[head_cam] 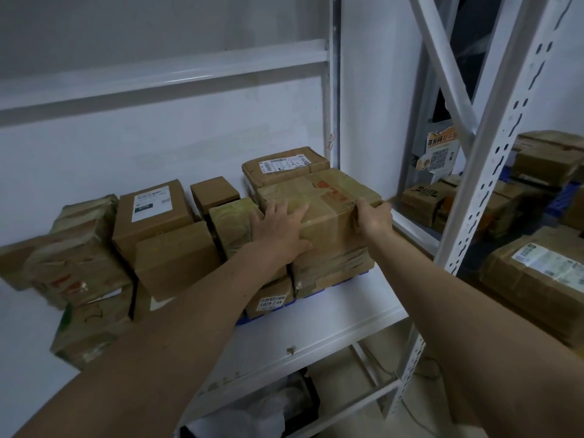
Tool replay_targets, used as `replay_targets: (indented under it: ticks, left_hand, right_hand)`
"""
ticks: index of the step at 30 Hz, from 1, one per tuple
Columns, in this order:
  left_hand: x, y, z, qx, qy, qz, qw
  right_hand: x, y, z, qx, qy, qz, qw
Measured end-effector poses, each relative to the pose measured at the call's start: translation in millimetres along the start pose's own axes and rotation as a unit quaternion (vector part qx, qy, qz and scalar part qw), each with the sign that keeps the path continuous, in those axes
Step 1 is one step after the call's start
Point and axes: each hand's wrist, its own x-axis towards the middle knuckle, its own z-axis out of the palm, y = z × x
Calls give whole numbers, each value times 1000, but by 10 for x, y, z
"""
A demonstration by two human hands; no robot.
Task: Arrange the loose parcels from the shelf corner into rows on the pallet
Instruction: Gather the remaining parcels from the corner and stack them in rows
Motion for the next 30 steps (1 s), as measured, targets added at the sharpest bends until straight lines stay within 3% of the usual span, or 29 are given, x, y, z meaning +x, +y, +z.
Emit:
replay_targets:
  ticks: [3, 6, 10, 14, 18, 24, 27, 30]
  left_hand:
    - [-3, -15, -26, -21, 3, 14, 1000]
    - [-55, -127, -153, -73, 57, 9, 996]
    - [-251, -448, -428, -79, 114, -11, 990]
    - [-629, -946, -611, -54, 118, -97, 987]
    - [-1201, -1566, -672, -36, 108, -188, 976]
    - [-2104, -2419, -644, -17, 93, -303, 948]
    - [-2494, -2810, -578, -20, 73, -344, 936]
    - [-2858, -3216, -488, -8, 34, -386, 922]
  right_hand:
    - [-85, -53, 6, -127, 56, -56, 989]
    - [-279, -194, 72, -293, 101, -267, 913]
    - [-618, -467, 464, -360, -53, -442, 820]
    - [-1107, -580, 1039, -367, -156, -556, 729]
    - [-1666, -603, 1606, -334, -230, -623, 669]
    - [-2602, -557, 2291, -257, -374, -656, 603]
    - [-2987, -436, 2667, -316, -401, -659, 552]
    - [-3373, -323, 3007, -357, -448, -609, 549]
